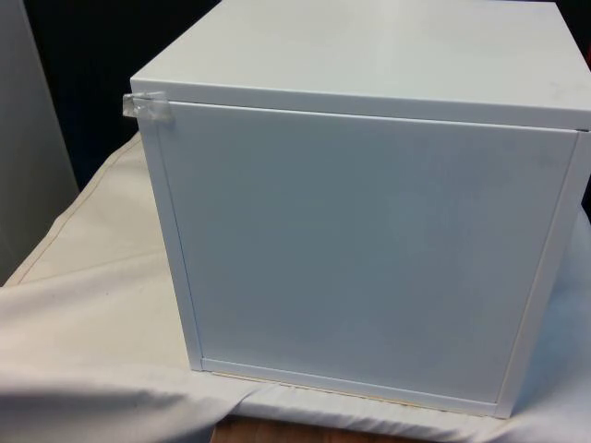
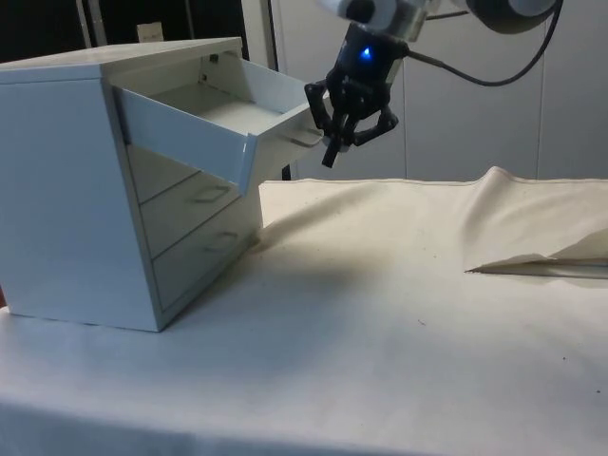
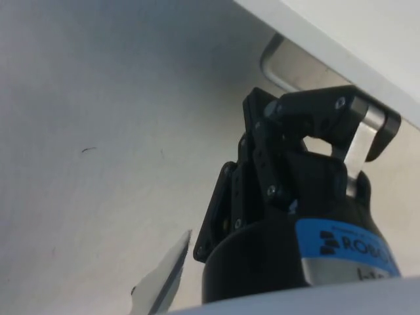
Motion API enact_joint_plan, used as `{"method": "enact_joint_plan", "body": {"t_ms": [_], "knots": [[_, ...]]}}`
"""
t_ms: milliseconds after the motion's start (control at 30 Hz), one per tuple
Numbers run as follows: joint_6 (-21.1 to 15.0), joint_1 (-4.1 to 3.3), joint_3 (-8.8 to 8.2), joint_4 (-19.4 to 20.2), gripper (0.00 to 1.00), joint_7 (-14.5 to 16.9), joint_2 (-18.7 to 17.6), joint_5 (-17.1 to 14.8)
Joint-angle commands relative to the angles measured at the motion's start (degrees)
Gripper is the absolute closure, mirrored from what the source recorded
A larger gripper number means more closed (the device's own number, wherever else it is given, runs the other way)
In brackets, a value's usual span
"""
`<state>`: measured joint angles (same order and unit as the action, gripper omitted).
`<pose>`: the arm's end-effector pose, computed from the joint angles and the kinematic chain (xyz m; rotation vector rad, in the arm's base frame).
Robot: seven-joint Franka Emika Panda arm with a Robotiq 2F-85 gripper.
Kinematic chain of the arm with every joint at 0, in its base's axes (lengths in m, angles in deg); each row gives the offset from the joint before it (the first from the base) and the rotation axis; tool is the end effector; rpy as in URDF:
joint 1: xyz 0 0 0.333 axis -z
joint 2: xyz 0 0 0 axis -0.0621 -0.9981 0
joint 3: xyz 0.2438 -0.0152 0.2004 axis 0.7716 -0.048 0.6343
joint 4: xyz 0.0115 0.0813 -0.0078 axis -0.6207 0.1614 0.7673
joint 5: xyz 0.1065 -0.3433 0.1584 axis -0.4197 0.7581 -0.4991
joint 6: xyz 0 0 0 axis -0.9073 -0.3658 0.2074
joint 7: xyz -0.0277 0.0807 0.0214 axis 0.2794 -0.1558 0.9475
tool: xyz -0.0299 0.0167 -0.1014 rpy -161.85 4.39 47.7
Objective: Open the drawer, then close it.
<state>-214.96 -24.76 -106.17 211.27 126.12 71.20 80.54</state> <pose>0.3807 0.0323 0.3319 1.9627 1.9825 0.4927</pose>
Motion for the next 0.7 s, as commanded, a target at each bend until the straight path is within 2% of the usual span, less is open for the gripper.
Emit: {"method": "enact_joint_plan", "body": {"t_ms": [0, 33, 67, 367, 400, 433, 667], "knots": [[-0.3, 2.98, 1.78, -1.1, 1.00, -1.7, -0.4, 2.6], [0.0, 0.00, 0.00, -0.1, 1.00, -0.1, 0.0, 0.1], [-0.3, 2.98, 1.83, -1.3, 1.00, -1.8, -0.5, 2.6], [-0.6, 2.92, 1.78, -2.1, 1.00, -3.6, -0.7, 3.9], [0.0, 0.00, 0.00, -1.0, 1.00, -2.1, -0.2, 1.5], [-0.6, 2.86, 1.78, -2.2, 1.00, -3.9, -0.7, 4.1], [-0.7, 2.46, 1.66, -2.9, 1.00, -6.8, -0.7, 6.3]]}}
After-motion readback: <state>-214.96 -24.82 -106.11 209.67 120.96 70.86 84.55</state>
